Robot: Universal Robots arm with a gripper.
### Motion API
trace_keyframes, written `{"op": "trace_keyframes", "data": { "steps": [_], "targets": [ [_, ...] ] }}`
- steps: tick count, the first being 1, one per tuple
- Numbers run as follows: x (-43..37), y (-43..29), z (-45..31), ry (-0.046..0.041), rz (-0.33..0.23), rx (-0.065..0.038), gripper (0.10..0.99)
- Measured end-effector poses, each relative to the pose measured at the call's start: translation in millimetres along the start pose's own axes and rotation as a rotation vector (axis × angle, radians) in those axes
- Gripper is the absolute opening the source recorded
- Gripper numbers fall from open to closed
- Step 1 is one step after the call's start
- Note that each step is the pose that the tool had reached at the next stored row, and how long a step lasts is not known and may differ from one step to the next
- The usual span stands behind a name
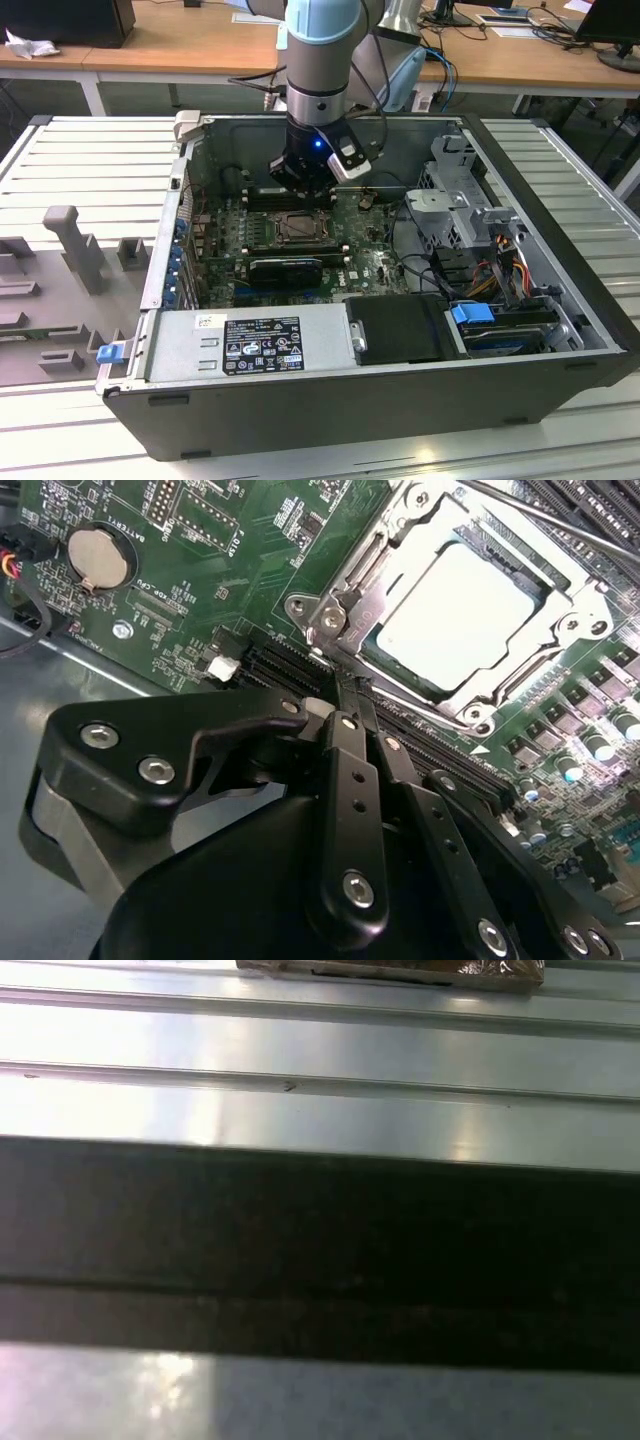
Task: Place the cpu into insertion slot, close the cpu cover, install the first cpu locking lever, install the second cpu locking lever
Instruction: 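Install the first cpu locking lever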
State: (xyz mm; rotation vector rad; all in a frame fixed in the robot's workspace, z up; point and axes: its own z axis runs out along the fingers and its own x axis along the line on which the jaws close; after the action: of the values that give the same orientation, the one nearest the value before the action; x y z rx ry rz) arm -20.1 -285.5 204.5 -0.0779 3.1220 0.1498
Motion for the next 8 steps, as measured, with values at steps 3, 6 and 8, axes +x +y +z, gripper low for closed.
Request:
{"op": "trace_keyframes", "data": {
  "steps": [3,6,8],
  "targets": [
    [-0.2,-0.2,1.1,0.0003,0.0,0.003,0.106],
    [-0.4,-0.2,1.7,0.0004,0.001,0.008,0.106],
    [-0.4,-0.3,1.8,0.0004,0.001,0.01,0.106]
  ]
}}
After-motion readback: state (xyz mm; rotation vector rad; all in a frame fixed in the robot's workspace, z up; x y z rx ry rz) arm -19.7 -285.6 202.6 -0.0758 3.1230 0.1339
